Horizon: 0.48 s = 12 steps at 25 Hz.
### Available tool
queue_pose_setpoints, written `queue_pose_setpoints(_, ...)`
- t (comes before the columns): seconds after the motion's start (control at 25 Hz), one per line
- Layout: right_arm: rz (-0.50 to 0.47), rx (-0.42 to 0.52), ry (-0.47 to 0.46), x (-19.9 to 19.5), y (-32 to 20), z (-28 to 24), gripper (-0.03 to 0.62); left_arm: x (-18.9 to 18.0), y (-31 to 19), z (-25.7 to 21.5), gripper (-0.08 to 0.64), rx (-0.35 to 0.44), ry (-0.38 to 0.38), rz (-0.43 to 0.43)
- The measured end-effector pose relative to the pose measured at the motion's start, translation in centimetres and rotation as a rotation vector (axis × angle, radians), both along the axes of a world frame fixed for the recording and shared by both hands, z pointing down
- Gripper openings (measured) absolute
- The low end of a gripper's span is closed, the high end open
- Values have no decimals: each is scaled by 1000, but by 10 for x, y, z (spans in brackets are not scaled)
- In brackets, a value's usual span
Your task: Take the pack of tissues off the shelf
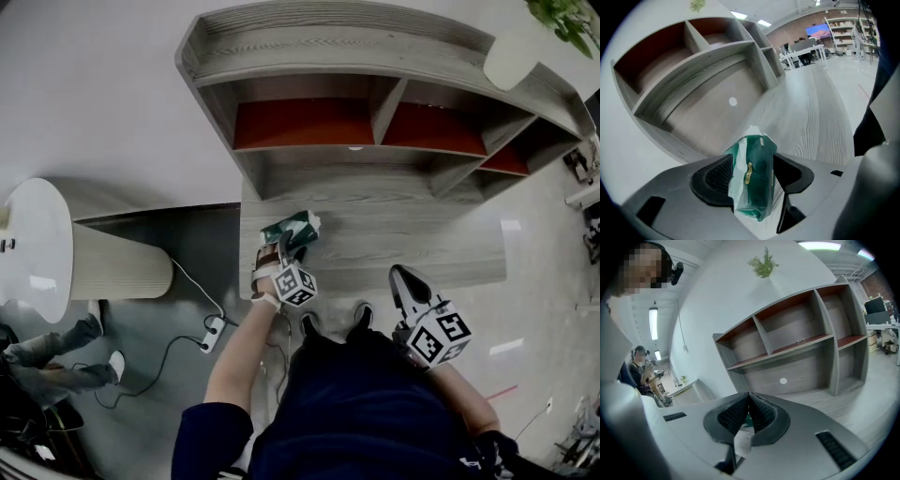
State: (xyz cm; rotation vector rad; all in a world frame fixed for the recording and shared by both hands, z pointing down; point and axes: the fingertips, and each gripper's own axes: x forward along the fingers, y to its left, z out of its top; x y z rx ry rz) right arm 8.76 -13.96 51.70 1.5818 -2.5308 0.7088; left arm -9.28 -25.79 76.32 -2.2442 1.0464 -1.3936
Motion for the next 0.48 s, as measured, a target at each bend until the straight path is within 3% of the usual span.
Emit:
queue_pose_setpoints(0.24,-69,13,-22,-13,-6,-5,14,-7,7,-60,279,79,131,-100)
queue_pose_setpoints(0.48,-134,34,-67,-29,-18,-11,14,-21,12,-131,276,116,341,-242)
